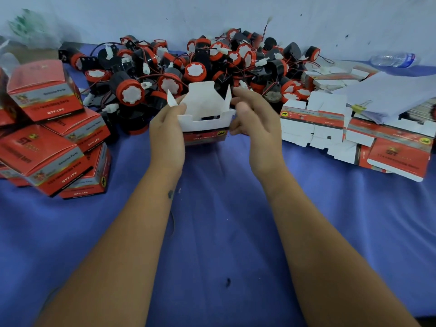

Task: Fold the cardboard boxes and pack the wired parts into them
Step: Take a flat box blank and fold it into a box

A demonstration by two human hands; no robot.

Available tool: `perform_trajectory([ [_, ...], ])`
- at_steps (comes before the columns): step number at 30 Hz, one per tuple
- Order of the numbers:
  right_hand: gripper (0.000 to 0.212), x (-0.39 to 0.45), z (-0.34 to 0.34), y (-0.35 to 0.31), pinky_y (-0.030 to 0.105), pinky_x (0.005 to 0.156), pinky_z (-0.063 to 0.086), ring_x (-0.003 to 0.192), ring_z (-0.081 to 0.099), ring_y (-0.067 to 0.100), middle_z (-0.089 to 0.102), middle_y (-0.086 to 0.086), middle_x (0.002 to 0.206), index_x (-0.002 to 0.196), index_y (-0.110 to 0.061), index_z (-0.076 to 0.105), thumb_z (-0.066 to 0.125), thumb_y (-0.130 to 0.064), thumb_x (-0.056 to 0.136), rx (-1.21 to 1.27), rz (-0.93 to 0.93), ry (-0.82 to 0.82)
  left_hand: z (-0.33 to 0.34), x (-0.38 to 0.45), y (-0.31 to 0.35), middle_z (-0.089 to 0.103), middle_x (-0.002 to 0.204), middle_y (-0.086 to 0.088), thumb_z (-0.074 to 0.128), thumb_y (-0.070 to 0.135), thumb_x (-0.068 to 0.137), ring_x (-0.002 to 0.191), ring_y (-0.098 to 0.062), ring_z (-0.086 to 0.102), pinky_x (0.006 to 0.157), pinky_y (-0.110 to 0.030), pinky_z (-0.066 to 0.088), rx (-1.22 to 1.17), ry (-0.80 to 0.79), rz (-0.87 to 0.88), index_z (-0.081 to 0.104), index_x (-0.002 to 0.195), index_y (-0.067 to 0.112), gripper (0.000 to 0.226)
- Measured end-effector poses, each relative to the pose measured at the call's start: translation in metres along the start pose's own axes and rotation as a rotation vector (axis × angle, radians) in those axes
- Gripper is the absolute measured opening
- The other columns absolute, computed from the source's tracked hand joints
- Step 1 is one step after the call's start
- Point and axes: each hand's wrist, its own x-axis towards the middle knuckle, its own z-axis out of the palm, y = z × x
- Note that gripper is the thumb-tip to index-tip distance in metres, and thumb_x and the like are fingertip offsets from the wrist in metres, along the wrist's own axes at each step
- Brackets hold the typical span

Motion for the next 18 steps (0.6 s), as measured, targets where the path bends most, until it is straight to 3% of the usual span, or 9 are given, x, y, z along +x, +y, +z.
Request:
perform_trajectory([
  [3,0.052,-0.003,0.005,0.006,0.02,0.081,0.049,0.089,0.053,0.003,0.057,-0.007,0.109,0.132,-0.02,0.055,0.064,-0.036,0.083,-0.218,-0.04,-0.01,-0.001,0.002,0.0,0.075,0.101,-0.003,0.06,0.037,0.079,0.101,-0.026,0.069,0.086,-0.043,0.055,0.035,-0.029,-0.141,0.075,0.095,0.026,0.024],
  [7,0.055,0.005,0.003,0.012,0.041,0.091,0.054,0.104,0.06,0.019,0.06,-0.007,0.126,0.136,-0.022,0.053,0.072,-0.035,0.087,-0.185,0.155,0.021,0.002,0.003,0.0,0.076,0.091,0.001,0.058,0.041,0.074,0.082,-0.017,0.07,0.078,-0.036,0.054,0.101,-0.123,-0.188,0.074,0.091,0.026,0.027],
  [10,0.049,0.007,0.005,0.015,0.041,0.089,0.054,0.114,0.059,0.026,0.061,-0.001,0.128,0.133,-0.021,0.056,0.069,-0.036,0.089,-0.141,0.227,0.009,0.003,0.001,-0.004,0.075,0.102,-0.005,0.047,0.047,0.087,0.094,-0.022,0.071,0.083,-0.038,0.057,0.035,-0.208,-0.135,0.072,0.108,0.019,0.043],
  [14,0.035,0.006,0.009,0.015,0.015,0.065,0.046,0.086,0.06,0.007,0.065,-0.004,0.12,0.125,-0.022,0.06,0.064,-0.035,0.092,-0.102,0.218,0.037,0.004,0.0,-0.004,0.071,0.118,-0.007,0.028,0.049,0.102,0.109,-0.023,0.068,0.087,-0.035,0.057,-0.065,-0.314,-0.016,0.063,0.127,0.017,0.054],
  [16,0.032,0.006,0.01,0.015,0.013,0.061,0.046,0.078,0.058,0.005,0.066,-0.003,0.116,0.123,-0.02,0.061,0.063,-0.033,0.094,-0.094,0.214,0.049,0.005,-0.002,-0.004,0.069,0.122,0.0,0.038,0.045,0.101,0.111,-0.016,0.066,0.087,-0.03,0.057,0.018,-0.306,0.019,0.057,0.131,0.023,0.042],
  [18,0.028,0.005,0.01,0.014,0.018,0.065,0.05,0.076,0.058,0.005,0.067,-0.002,0.109,0.12,-0.017,0.062,0.064,-0.029,0.094,-0.099,0.179,0.097,0.005,-0.003,-0.005,0.071,0.112,0.01,0.048,0.037,0.101,0.102,-0.005,0.068,0.078,-0.019,0.055,0.108,-0.278,0.036,0.059,0.124,0.031,0.026],
])
